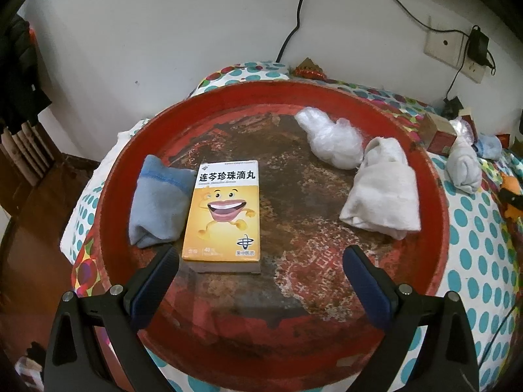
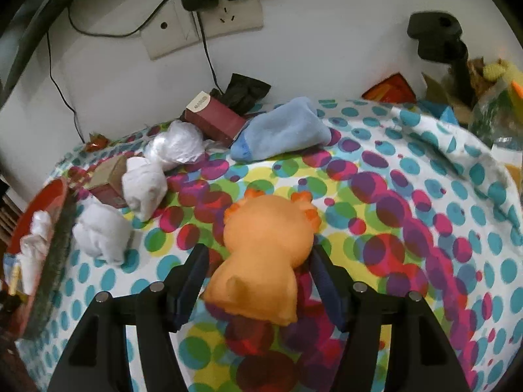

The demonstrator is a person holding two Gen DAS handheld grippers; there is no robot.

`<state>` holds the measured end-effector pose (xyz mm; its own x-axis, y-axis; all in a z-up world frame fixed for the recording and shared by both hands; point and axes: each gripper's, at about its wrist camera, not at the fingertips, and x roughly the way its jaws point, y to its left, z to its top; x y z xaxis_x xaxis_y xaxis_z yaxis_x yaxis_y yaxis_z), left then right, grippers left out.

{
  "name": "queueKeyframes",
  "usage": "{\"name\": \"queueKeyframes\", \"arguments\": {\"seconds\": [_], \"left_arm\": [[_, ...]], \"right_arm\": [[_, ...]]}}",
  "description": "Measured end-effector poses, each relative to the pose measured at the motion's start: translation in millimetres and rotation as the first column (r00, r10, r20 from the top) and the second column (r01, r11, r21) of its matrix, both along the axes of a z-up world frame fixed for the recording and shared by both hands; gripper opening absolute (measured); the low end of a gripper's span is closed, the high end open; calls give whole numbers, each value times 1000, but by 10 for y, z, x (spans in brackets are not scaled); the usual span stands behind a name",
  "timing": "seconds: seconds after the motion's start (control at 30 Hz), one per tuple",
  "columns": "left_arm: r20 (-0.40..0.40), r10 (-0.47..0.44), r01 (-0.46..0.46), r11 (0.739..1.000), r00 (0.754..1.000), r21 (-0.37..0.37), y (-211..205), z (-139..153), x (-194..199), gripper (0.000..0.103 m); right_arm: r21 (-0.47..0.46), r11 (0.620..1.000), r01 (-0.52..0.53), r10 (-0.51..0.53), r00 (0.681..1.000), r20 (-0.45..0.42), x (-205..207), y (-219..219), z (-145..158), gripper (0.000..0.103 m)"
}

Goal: Organize objects
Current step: 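Grasp the orange rubber toy with the right gripper and lift it, then grasp the white rolled sock with the left gripper while the right gripper holds the orange toy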

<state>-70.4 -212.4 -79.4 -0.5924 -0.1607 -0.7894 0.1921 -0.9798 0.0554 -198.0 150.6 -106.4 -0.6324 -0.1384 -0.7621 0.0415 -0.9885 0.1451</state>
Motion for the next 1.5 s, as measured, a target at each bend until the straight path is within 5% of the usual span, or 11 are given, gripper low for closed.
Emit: {"name": "queueKeyframes", "arguments": {"seconds": [0.43,0.57,0.73,0.97,1.33,1.5], "left_arm": [[-33,-121,120,992,992,-27,594,276,-16,100],[-23,-207,205,976,978,-73,1026,343,-107,100],[-25,-310,310,951,950,-15,1556,368,-311,100],[3,-335,334,942,942,28,2001,283,-813,100],[54,-317,312,947,947,75,2138,-30,-1339,100],[101,-335,324,939,937,112,2170,-194,-1466,78]], "right_arm": [[133,980,-147,150,989,-14,83,-7,4,47],[145,977,-154,158,987,-19,183,136,14,47],[157,976,-152,157,987,-18,268,327,16,47],[171,973,-152,153,988,6,260,321,-27,48],[173,973,-156,157,988,6,254,343,-24,49],[175,972,-156,158,987,6,248,342,-25,49]]}}
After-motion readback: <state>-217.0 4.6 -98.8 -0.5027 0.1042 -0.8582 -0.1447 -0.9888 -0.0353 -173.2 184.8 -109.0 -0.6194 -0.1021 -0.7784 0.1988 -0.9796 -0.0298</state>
